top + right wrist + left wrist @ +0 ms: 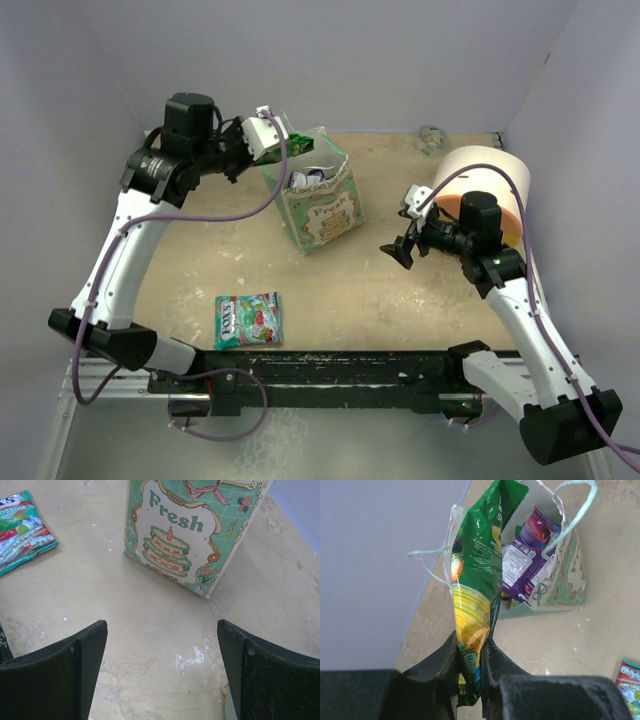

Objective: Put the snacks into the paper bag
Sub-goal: Place the snack in the paper bag.

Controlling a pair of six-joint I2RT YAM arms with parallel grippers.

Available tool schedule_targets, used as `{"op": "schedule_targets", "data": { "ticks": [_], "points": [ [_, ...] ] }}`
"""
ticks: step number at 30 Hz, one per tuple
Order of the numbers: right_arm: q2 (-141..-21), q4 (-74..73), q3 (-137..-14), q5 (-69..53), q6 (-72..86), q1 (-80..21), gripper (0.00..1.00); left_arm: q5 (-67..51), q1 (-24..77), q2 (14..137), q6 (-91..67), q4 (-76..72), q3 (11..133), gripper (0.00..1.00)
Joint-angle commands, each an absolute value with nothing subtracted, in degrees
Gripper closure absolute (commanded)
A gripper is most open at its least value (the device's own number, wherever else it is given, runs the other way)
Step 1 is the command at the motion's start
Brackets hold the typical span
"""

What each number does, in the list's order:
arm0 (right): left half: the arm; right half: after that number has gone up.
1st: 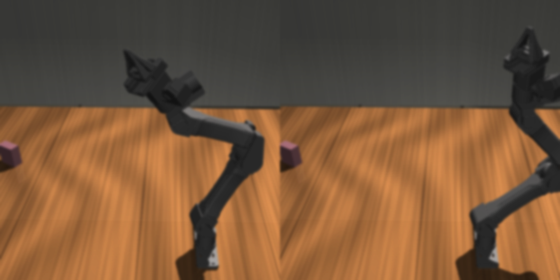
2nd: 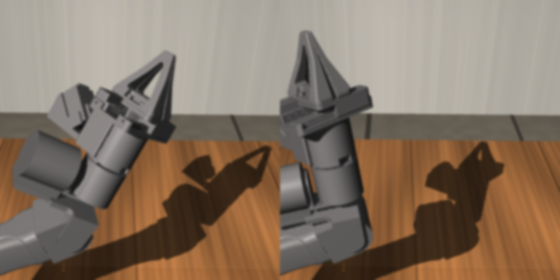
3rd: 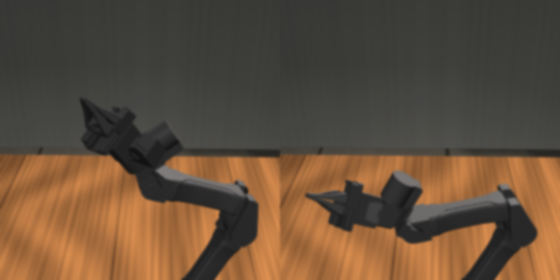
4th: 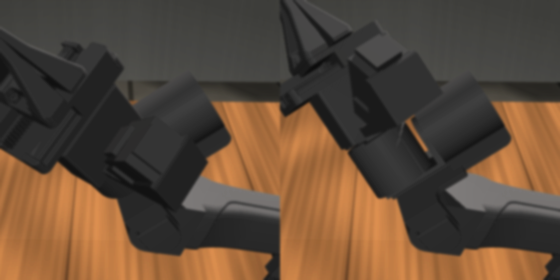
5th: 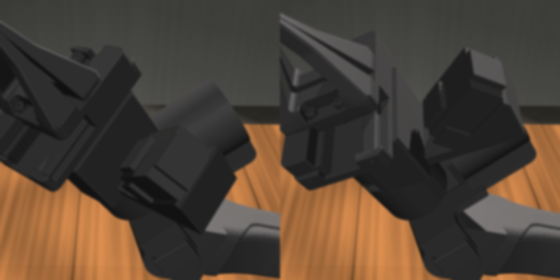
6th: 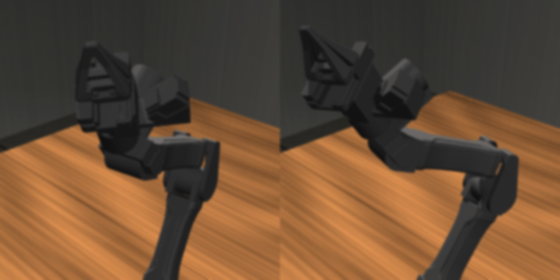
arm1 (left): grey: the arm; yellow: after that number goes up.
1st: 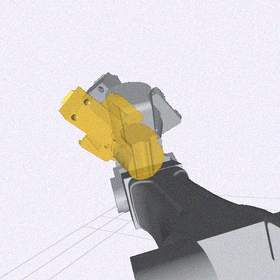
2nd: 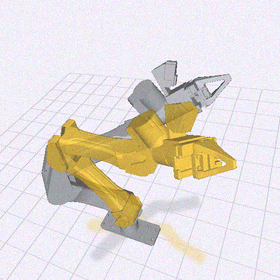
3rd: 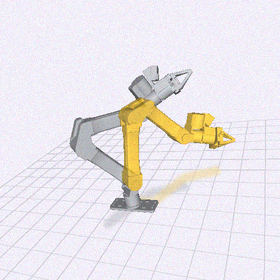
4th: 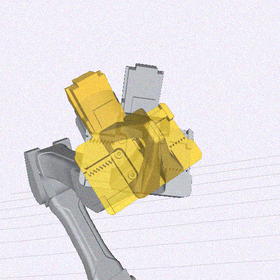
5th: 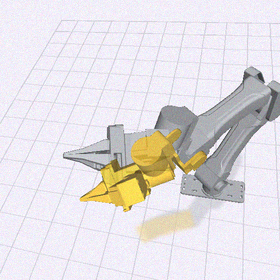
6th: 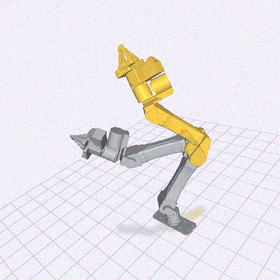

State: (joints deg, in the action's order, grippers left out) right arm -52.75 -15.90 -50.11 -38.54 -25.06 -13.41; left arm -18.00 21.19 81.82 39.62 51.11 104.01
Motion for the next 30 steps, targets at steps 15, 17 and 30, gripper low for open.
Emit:
{"op": "schedule_targets", "data": {
  "ticks": [15, 17, 30],
  "points": [
    [-50.88, -13.29, -49.53, -40.93, -24.87, -11.95, 0.07, -29.79, 21.47, 100.12, 50.12, 62.41, 127.68, 1.0],
    [-51.0, -13.11, -49.32, -40.96, -24.87, -11.95, 0.07, -30.71, 21.51, 101.43, 49.89, 63.19, 128.57, 1.0],
    [-51.01, -13.18, -49.4, -40.84, -24.87, -11.82, 0.07, -34.89, 21.54, 109.0, 39.89, 56.26, 131.22, 1.0]
  ]
}}
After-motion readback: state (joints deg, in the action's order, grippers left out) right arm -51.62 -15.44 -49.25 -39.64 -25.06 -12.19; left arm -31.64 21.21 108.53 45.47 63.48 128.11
